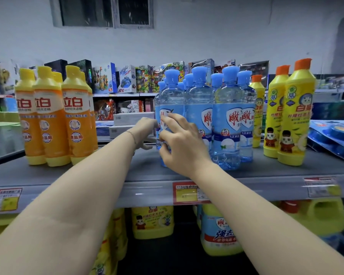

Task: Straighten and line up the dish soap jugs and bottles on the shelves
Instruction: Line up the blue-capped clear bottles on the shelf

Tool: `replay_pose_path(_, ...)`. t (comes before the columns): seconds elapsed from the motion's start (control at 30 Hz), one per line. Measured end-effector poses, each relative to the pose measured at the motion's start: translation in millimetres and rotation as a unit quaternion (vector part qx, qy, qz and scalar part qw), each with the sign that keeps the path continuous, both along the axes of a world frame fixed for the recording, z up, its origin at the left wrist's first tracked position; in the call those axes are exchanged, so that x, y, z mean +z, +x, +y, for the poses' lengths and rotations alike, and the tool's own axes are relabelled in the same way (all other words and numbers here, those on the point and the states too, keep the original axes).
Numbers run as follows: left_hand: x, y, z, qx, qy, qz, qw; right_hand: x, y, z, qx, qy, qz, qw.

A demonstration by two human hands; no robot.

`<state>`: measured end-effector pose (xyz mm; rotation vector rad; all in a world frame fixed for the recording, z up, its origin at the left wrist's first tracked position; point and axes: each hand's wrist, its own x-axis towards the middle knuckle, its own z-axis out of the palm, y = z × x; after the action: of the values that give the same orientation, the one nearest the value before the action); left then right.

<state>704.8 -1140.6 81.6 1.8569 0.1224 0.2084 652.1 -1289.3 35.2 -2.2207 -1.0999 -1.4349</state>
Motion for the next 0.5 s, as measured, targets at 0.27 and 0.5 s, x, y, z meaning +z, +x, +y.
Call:
replay_pose_path(0.27,-3,14,-24,-0.009,-0.036,-0.034,0.999,-2,2,0,0.013,0.005,-0.013,1.0)
replay_pose_path(0.5,-7,17,-8,-0.033,-0.08,0.008,0.996,-2,1,1,0.012,0.004,-0.004,1.0)
